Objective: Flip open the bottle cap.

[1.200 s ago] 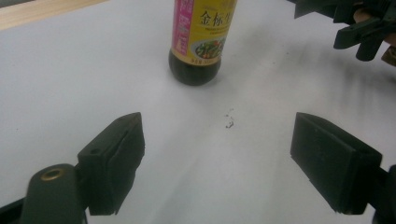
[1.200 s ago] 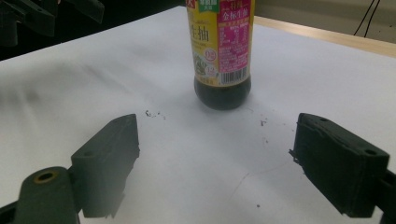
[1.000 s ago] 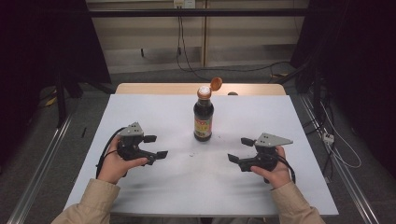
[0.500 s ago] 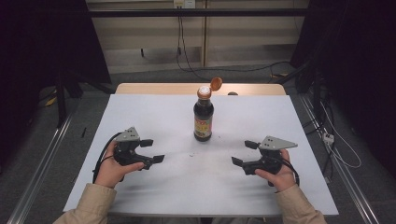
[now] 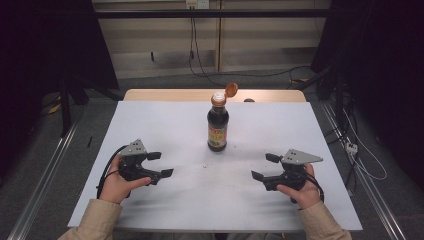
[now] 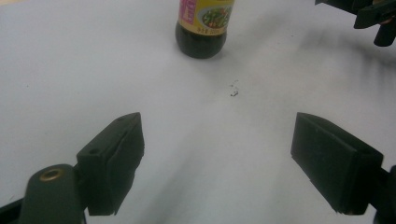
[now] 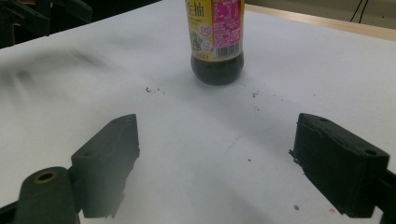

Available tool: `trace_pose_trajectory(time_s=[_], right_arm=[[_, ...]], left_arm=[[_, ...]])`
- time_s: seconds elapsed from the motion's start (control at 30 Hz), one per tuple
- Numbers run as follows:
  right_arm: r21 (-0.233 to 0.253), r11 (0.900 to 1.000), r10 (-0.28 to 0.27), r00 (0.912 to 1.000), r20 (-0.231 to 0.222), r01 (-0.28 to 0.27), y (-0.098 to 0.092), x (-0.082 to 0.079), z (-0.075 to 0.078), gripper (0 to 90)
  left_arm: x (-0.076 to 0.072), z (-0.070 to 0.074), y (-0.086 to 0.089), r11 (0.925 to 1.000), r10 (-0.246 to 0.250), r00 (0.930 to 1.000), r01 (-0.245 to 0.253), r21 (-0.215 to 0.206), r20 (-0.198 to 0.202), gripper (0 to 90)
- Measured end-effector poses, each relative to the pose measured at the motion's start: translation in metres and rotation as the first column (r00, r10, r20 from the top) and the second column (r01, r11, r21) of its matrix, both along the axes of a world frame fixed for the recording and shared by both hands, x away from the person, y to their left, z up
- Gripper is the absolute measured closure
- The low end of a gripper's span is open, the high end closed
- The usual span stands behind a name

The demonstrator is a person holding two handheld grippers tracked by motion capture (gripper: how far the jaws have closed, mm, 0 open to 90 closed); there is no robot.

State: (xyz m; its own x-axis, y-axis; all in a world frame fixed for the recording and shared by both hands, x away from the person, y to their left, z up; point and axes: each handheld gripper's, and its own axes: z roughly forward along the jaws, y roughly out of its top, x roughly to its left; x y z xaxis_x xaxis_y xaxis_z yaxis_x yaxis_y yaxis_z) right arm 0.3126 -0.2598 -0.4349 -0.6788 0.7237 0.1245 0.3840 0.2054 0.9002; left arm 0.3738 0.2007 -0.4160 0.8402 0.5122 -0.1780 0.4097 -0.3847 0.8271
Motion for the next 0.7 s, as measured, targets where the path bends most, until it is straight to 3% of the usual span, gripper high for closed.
trace_pose_trajectory(time_s=[0.7], right_arm=[[-0.033, 0.999, -0.040, 0.9992, -0.009, 0.039, -0.016, -0.019, -0.008, 14.3]], left_arm=[[-0.013, -0.010, 0.017, 0.9996, 0.029, 0.9996, -0.029, 0.004, -0.006, 17.0]])
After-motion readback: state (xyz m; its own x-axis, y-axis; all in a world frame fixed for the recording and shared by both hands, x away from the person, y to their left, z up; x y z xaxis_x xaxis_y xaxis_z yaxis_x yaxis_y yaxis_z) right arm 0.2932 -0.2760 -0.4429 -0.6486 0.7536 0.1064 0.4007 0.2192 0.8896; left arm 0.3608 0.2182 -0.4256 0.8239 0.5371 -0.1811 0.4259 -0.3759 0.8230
